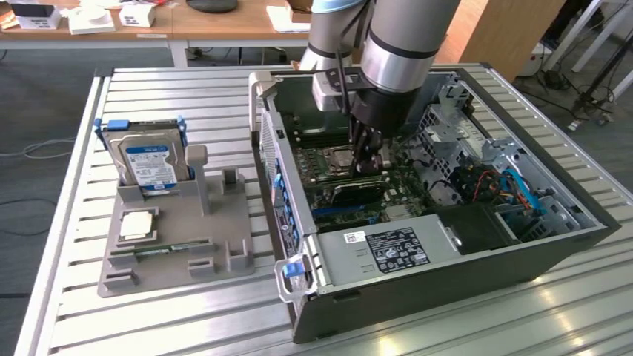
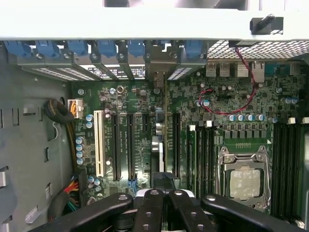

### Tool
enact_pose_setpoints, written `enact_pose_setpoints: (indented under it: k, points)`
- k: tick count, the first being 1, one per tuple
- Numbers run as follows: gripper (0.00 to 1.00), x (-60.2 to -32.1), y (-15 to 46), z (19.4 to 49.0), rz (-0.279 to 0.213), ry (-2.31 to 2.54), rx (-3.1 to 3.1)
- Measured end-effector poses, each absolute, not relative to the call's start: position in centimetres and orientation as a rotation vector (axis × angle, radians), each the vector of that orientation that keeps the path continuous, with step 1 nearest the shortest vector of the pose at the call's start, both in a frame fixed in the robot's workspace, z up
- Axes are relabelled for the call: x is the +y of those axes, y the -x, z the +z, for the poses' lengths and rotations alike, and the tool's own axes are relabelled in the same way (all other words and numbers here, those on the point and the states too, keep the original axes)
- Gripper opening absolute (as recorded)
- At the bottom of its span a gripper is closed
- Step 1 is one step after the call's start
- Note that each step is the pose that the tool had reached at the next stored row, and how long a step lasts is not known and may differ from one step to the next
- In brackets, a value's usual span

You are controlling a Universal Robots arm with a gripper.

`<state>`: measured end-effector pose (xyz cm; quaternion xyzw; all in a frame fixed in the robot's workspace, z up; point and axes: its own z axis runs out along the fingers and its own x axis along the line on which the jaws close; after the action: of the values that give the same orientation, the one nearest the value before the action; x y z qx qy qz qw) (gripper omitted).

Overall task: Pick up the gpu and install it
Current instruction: 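Press down on the gpu until it lock into place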

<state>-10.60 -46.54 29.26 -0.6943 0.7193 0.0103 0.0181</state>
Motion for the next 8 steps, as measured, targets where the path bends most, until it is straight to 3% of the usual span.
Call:
enact_pose_setpoints:
  k: [8]
  points:
    - [0.11, -46.46, 10.60, 29.04, 0.032, 2.157, 2.234]
